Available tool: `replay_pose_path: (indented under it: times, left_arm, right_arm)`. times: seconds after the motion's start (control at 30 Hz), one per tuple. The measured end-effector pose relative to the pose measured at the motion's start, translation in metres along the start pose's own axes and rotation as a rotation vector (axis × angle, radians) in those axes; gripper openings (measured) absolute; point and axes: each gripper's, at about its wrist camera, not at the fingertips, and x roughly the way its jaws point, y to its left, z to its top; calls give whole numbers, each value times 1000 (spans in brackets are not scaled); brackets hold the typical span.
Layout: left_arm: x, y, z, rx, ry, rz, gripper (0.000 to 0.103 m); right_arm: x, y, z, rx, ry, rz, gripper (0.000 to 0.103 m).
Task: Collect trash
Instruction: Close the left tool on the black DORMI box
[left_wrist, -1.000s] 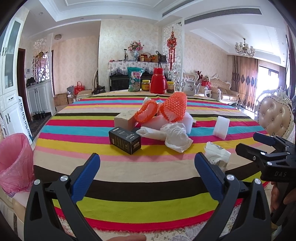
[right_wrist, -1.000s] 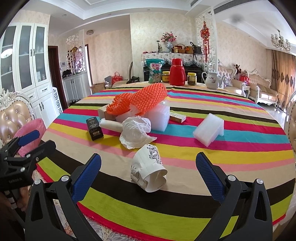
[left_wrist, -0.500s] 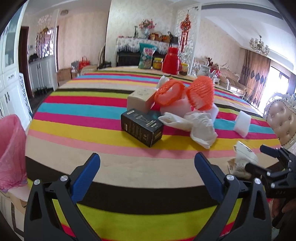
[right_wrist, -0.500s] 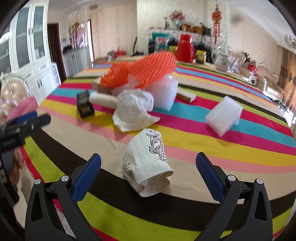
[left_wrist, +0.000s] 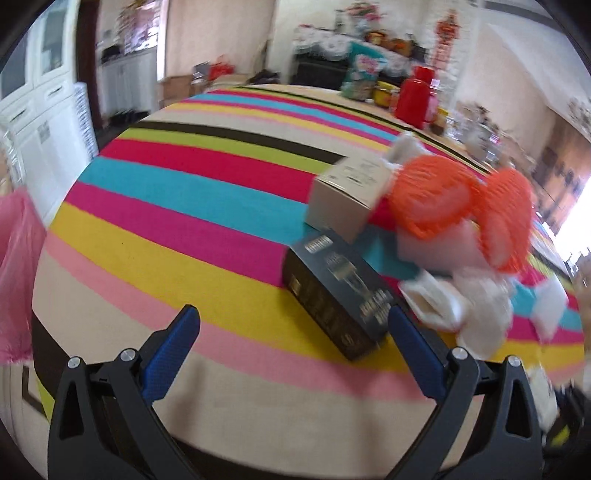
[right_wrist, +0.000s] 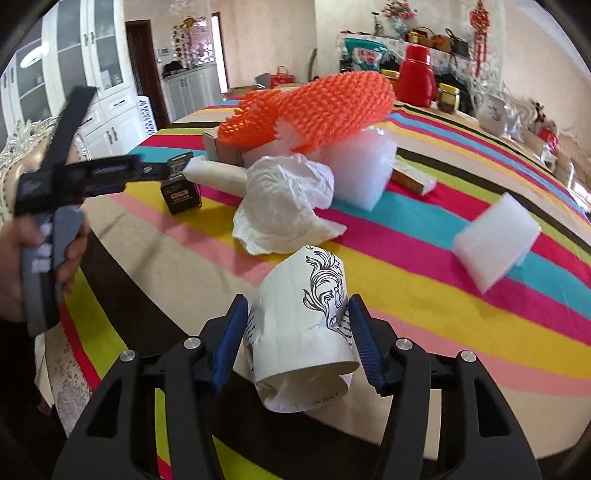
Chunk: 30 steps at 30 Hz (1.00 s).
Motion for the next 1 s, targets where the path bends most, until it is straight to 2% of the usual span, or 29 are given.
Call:
replay_pose_path:
  times: [0.17, 0.43, 0.5, 0.57, 0.6, 0.67, 0.77, 1.0]
  left_arm:
    - [16, -2, 18, -70, 23, 15, 98]
    - [41, -34, 16, 38, 55, 90, 97]
    - [51, -39, 8, 86, 101, 104, 89]
    - [47, -42, 2, 140, 78, 120, 74]
    - [45, -42, 2, 140, 76, 113, 72]
    - [40, -39, 0, 136, 70, 106, 54]
    - [33, -29, -2, 131, 55, 83, 38]
    - [0, -10, -17, 144, -12, 19, 38]
  right_arm:
    - [2, -7, 5, 9, -15, 36, 54]
    - [2, -26, 6, 66, -39, 76, 55]
    - [1, -32, 5, 85, -46, 75, 55]
    - [2, -35, 4, 94, -49, 75, 55]
    - [2, -36, 4, 98, -49, 77, 55]
    - [1, -37, 3, 98, -50, 82, 55]
    - [1, -33, 3, 89, -54, 87, 55]
    - [-4, -30, 1, 114, -82, 67, 54]
